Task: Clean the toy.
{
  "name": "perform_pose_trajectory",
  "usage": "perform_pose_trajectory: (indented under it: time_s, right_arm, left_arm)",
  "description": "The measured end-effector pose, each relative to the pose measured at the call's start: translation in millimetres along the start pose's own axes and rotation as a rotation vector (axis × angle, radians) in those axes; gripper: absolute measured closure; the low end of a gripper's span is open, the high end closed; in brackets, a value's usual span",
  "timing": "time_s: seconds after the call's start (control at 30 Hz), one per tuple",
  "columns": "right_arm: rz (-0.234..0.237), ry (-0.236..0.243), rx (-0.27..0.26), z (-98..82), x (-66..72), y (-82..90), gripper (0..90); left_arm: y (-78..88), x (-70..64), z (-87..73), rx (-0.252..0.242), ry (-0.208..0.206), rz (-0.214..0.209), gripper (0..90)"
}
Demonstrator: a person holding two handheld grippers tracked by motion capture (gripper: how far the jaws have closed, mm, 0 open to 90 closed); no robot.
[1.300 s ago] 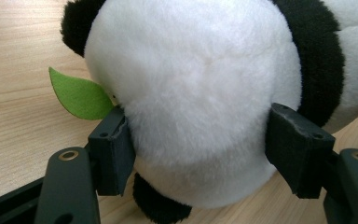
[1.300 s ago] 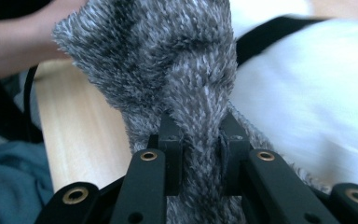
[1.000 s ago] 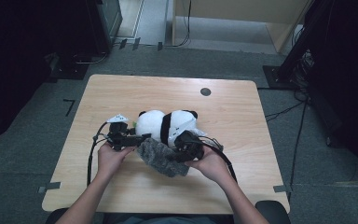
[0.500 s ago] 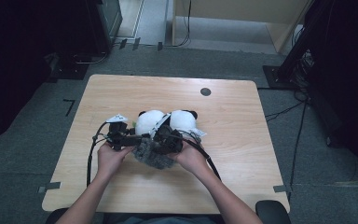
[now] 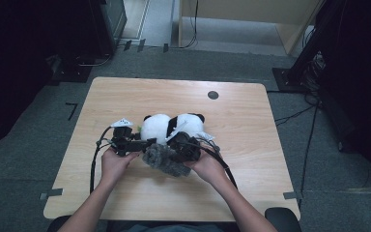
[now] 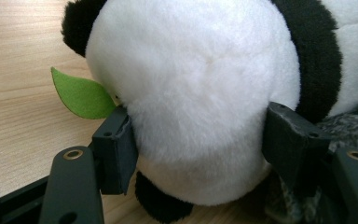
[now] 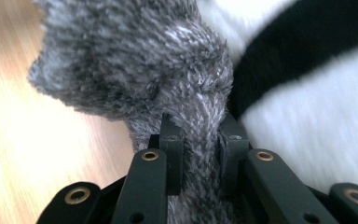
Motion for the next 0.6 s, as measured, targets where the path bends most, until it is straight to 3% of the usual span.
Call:
perform_pose_trajectory:
  time_s: [0.6]
  right_arm:
    - [-0.029,-0.119,-0.033,-57.3,-35.6,42.7,75.5]
  left_arm:
    - [-0.1,-0.2,-0.6,-0.002,0.002,-0.001,32.9]
Point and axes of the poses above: each handheld gripper's, and its own axes: y roughly backward along the jaws, z roughly out of its top, x roughly to its left, the point moved 2 cm from there along -y, roughly forward along the jaws, and after that the axes turned 5 degrees about -y, right-handed, at the moved point
